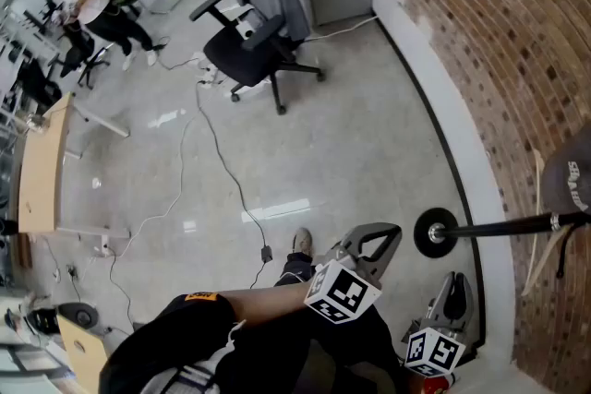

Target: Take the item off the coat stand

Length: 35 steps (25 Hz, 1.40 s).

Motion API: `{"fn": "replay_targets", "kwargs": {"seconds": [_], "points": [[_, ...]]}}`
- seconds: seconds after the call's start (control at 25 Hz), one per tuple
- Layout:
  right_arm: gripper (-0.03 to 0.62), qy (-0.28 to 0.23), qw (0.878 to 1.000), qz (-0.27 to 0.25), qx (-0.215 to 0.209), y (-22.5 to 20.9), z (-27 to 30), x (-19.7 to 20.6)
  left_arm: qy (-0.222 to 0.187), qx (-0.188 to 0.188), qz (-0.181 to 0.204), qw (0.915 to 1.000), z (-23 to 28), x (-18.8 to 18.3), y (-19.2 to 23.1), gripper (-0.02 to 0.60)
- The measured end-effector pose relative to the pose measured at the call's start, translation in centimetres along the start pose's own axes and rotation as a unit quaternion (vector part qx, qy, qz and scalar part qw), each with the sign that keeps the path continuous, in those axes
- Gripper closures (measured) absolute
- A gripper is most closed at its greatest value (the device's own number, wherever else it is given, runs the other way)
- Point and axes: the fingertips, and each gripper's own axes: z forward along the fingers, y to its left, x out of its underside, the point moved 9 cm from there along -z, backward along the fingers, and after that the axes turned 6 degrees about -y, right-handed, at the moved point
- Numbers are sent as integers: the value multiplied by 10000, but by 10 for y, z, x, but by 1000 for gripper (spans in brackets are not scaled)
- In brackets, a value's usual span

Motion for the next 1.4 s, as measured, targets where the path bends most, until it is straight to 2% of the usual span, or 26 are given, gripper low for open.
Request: {"fn": "replay_targets", "kwargs": {"seconds": [0.2, 0.32, 0.52, 0.72, 0.8, 0.92, 1.04, 1.4], "points": [[530, 46, 9997, -218, 48, 13, -17, 0, -20, 234, -92, 9997, -18, 6, -2, 557], [530, 25, 9995, -276, -164, 26, -2, 12, 12, 35, -115, 9999, -27, 24, 11, 557], [530, 30, 9977, -346, -587, 23, 11, -7, 10, -353, -232, 9991, -31, 9, 12, 557], [530, 19, 9970, -328, -702, 30, 1, 10, -81, -553, -229, 9982, -52, 23, 5, 557], [530, -14, 9966, -333, -753, 34, -1, 8, -84, -599, -215, 9979, -58, 22, 5, 557], [530, -95, 9960, -380, -797, 24, -23, 3, -174, -585, -197, 9979, -67, 16, -19, 557], [530, -262, 9947, -414, -908, 28, -21, 11, -261, -690, -140, 9972, -72, 29, -21, 557], [530, -339, 9955, -502, -725, 41, -16, 7, -294, -450, -146, 9984, -67, 34, -10, 557]]}}
